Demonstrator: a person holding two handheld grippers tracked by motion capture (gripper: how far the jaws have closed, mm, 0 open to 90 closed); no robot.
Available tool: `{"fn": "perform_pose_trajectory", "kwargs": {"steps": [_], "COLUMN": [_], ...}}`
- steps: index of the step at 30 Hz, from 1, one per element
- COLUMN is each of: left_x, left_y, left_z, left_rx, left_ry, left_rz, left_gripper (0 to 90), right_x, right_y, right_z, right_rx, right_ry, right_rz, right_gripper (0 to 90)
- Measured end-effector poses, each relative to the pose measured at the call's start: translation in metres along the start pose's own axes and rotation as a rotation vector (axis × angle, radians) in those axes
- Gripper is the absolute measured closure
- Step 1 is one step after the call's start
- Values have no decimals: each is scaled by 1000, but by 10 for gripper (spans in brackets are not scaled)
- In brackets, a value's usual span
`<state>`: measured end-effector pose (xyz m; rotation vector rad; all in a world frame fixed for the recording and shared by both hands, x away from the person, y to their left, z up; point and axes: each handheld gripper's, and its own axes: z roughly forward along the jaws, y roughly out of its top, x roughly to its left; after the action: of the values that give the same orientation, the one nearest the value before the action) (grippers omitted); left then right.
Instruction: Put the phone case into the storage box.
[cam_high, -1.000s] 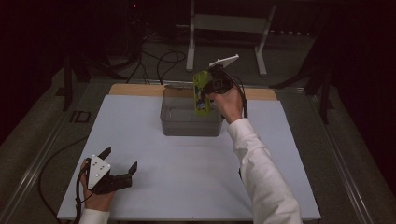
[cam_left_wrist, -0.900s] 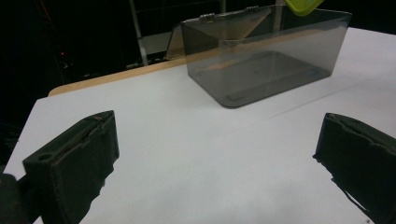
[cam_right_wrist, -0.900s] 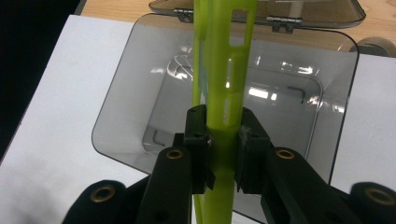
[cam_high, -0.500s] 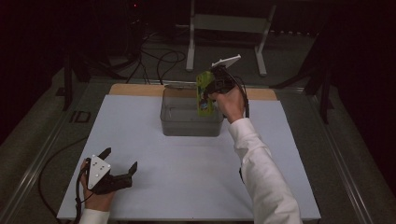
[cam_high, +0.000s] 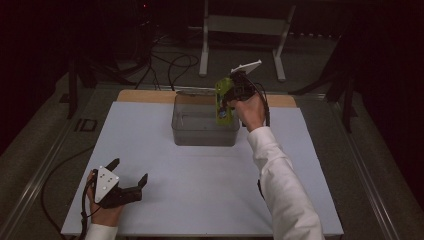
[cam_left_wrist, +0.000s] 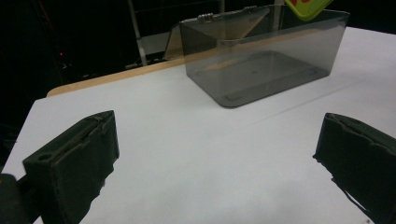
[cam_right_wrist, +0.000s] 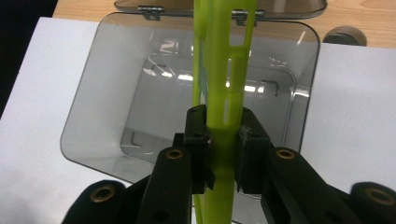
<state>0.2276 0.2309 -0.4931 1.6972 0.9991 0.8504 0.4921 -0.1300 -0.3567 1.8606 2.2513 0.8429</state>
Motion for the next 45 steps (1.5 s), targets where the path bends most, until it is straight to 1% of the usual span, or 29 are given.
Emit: {"fn": "perform_pose_trajectory", "kwargs": {"steps": [4, 9, 15, 21, 22, 25, 35, 45], "left_x": [0, 0, 0, 0, 0, 0, 0, 0], "left_y": [0, 0, 0, 0, 0, 0, 0, 0], "left_z": [0, -1, -1, -1, -1, -1, -1, -1], "left_rx": [-1, -3, -4, -1, -2, -2, -2, 0], "left_ry": [1, 3, 4, 3, 4, 5, 6, 6], "left_rz": [1, 1, 1, 4, 4, 6, 2, 2], "left_gripper": [1, 1, 1, 1, 1, 1, 1, 1], "right_x": [-5, -9, -12, -12, -16, -19, -26, -28], "right_y": [0, -2, -3, -3, -6, -7, -11, -12], "right_z": [1, 3, 6, 7, 11, 13, 19, 26], "right_rx": [3, 9, 13, 13, 23, 26, 33, 42], "right_ry": [-9, -17, -28, -30, -41, -47, -47, -50], "right_rz": [12, 15, 26, 25, 30, 36, 52, 61], "right_gripper": [781, 780, 780, 779, 779, 778, 777, 776]}}
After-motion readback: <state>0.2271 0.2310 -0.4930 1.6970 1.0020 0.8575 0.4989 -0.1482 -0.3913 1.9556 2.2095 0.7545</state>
